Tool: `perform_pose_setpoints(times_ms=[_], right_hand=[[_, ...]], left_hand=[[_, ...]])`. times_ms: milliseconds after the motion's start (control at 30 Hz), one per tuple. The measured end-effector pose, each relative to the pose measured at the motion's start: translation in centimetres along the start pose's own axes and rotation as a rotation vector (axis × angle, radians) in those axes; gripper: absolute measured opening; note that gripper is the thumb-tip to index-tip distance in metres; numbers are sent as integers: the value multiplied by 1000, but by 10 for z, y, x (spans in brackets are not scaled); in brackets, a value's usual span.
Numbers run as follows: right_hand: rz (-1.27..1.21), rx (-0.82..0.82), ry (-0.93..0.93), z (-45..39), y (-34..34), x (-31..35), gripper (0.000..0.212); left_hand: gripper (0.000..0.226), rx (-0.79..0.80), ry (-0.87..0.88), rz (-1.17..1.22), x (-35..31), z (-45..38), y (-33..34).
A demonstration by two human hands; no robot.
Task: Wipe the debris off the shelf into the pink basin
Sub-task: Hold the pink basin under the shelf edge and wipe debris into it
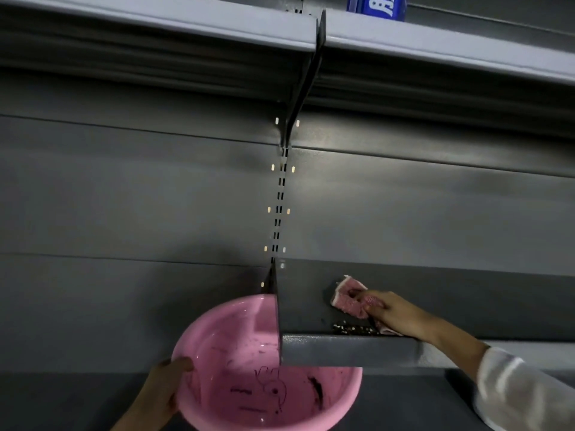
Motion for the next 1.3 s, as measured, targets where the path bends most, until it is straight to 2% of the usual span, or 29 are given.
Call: perform_pose_setpoints(times_ms=[133, 533, 633, 700, 767, 833, 967, 1067, 1133, 1200, 1300], right_hand=[[-51, 68, -46, -3, 18, 24, 31], [-134, 209, -266, -31, 86, 140, 30], [-67, 226, -284, -34, 98, 159, 23], [-111, 263, -276, -33, 106, 172, 19], [-116, 252, -288, -36, 109, 184, 20], [-82, 172, -321, -43, 101, 192, 24], [-338, 39, -298, -46, 54, 170, 24], [-366, -11, -233, -32, 17, 116, 19], [-295, -38, -173, -16, 2, 73, 16], [-162, 21, -114, -1, 4, 44, 12], [-40, 108, -107, 7, 19, 40, 10]], left_hand=[[30, 28, -5, -2, -1, 3, 3], [29, 33, -37, -44, -6, 12, -3], [29, 38, -31, -53, -7, 11, -5], [30, 34, -48, -52, -5, 11, -4], [32, 33, -64, -60, -4, 11, -2], [34, 46, -74, -78, -3, 14, 1], [38, 91, -55, -136, -5, 19, 3], [39, 124, -47, -135, -4, 21, 8], [39, 142, -42, -129, -2, 23, 12], [39, 159, -42, -130, 1, 22, 17], [38, 184, -49, -120, 6, 22, 24]])
Point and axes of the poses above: each hand's wrist, its own z-axis away from the middle knuckle, its own y-axis out of the palm, x = y × z, the point moved 8 cm from there along -z, towards the middle knuckle, and after that the axes turned 3 degrees about x, right-handed, at the moved point
